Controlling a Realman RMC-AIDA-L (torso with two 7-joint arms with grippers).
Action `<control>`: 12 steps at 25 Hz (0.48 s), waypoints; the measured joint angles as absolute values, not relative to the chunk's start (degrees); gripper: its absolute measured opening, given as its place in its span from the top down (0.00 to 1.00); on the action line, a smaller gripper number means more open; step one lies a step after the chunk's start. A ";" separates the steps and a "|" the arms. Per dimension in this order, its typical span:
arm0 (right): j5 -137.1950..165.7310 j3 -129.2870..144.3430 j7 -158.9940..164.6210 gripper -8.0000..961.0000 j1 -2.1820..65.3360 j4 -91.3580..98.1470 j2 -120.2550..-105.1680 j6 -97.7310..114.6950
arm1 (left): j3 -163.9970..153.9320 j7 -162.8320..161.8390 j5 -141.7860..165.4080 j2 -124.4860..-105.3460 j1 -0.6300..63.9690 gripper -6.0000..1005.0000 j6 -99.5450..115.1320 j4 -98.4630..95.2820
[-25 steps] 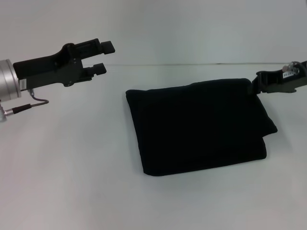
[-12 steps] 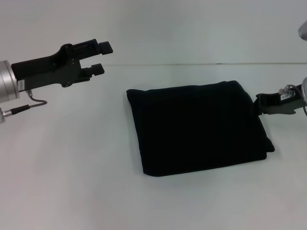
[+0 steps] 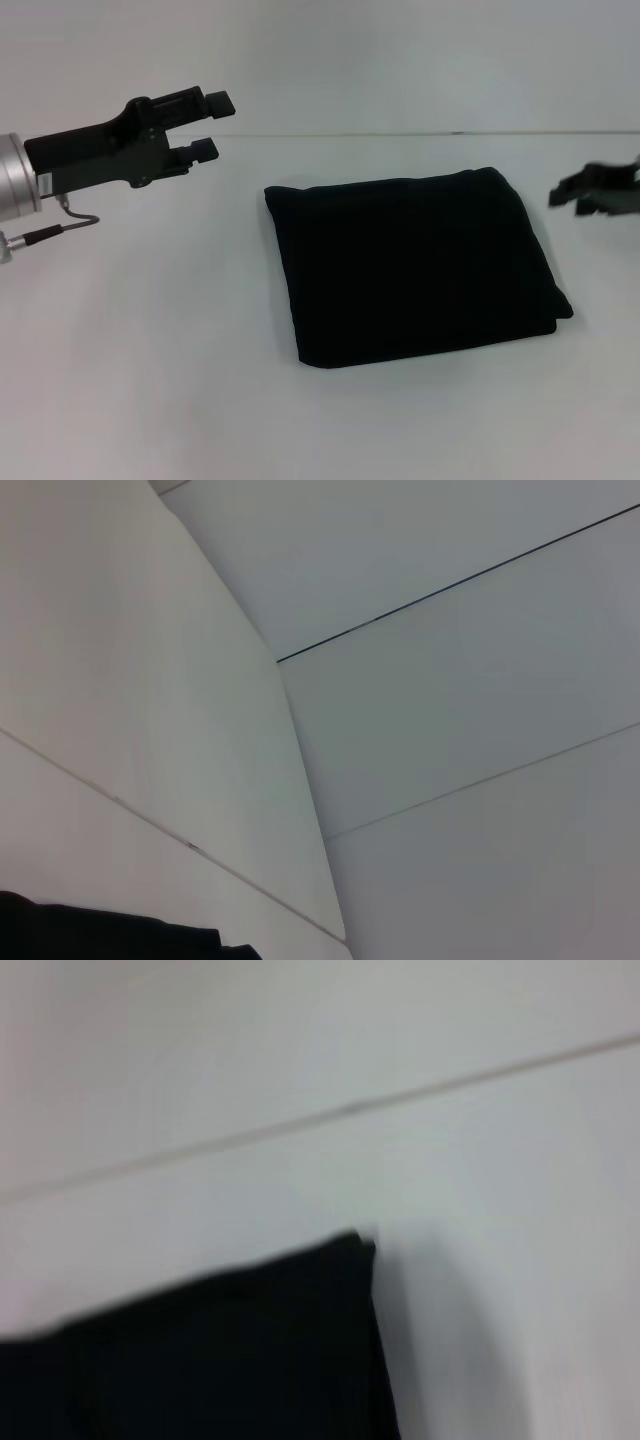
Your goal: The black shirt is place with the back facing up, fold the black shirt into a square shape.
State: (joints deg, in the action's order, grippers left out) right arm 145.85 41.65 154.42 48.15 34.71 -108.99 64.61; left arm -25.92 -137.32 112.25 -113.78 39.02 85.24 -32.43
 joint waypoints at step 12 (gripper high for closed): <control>110.97 26.23 118.83 0.41 33.35 37.49 -108.11 82.21 | -29.63 -137.33 112.72 -112.86 36.47 0.19 89.92 -32.37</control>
State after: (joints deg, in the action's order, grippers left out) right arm 110.97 26.23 118.83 33.35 37.49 -108.11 82.21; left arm -29.63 -137.33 112.72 -112.86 36.47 89.92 -32.37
